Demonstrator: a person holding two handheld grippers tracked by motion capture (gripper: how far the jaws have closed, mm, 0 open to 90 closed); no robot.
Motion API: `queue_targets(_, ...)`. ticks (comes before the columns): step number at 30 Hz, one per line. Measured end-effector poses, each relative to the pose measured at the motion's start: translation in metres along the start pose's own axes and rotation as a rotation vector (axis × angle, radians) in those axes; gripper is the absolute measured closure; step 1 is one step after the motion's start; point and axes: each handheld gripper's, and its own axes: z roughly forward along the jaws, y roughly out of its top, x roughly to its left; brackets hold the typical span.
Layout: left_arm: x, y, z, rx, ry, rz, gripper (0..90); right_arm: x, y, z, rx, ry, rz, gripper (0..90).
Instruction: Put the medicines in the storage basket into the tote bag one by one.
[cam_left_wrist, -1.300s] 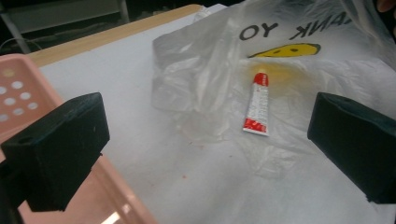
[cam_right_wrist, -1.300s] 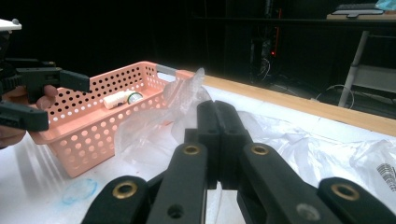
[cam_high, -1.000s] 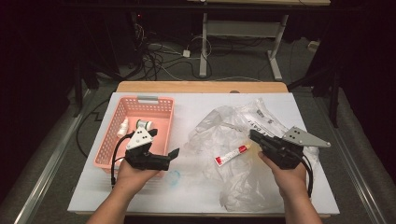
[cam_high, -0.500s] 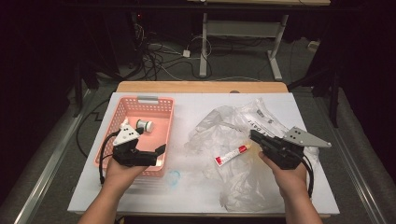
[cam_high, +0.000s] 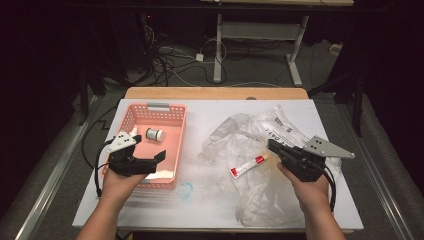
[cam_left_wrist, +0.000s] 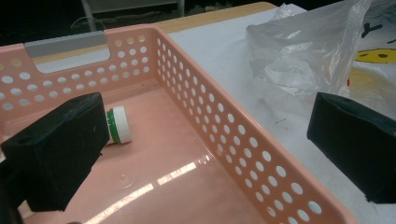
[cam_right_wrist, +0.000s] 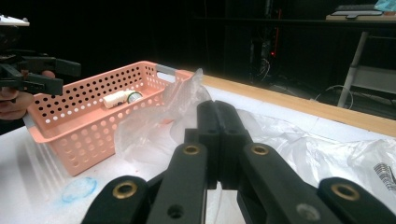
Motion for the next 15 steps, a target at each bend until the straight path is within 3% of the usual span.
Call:
queue_targets(6,0.002,0.002,0.002,-0.013,-0.008,-0.015,0.0,0.001,0.001,0.000,-0.001,-0.001,0.004,90.0)
queue_targets(15,0.008,0.017,0.012,-0.014,0.005,-0.022,0.0,0.000,0.001,0.001,0.000,-0.001,0.010,90.0)
